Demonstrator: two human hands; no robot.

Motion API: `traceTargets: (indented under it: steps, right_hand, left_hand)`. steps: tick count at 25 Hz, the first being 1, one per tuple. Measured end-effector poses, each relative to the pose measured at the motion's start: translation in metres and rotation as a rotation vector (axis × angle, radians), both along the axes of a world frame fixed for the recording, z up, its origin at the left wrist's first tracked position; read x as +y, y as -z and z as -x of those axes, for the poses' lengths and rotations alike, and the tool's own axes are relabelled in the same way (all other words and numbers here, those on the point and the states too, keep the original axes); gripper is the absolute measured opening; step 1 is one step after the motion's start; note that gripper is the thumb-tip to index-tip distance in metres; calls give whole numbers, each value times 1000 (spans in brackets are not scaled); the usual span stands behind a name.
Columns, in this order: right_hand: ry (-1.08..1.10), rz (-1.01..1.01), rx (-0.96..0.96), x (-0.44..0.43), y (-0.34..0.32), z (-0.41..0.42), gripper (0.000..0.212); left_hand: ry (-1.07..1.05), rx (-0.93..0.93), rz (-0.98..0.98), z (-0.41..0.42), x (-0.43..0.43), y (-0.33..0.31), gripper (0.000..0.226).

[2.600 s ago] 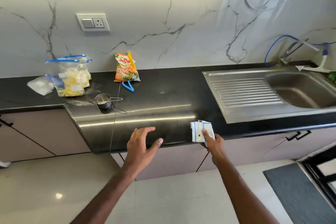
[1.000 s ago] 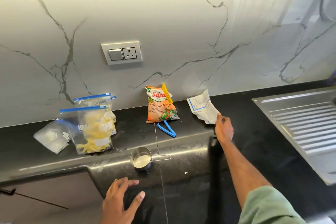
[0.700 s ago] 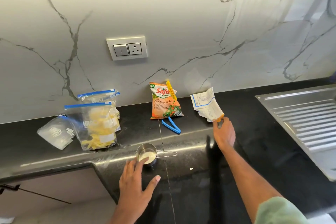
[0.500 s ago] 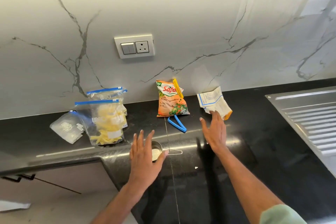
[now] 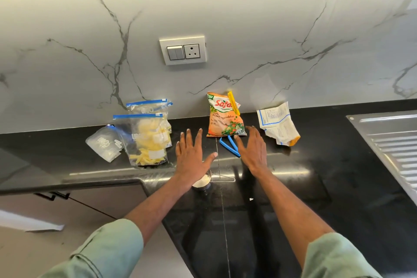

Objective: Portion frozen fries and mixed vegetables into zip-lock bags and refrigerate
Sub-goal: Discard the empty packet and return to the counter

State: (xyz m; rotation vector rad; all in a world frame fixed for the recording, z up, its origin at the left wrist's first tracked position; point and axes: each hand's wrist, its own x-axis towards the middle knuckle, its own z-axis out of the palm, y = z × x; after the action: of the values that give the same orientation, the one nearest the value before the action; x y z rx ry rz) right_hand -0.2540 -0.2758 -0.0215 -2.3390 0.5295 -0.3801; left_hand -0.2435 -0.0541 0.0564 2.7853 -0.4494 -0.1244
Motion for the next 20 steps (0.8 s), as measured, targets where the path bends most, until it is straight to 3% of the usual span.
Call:
traceTargets:
  steps: [9, 20]
  right_hand:
    - [3, -100, 49, 10, -4, -33, 54]
    - [98, -68, 113, 18, -12, -89, 53]
  left_hand:
    - [48, 67, -52, -42, 0, 9, 97]
    - [89, 70, -20, -94, 16, 16, 97]
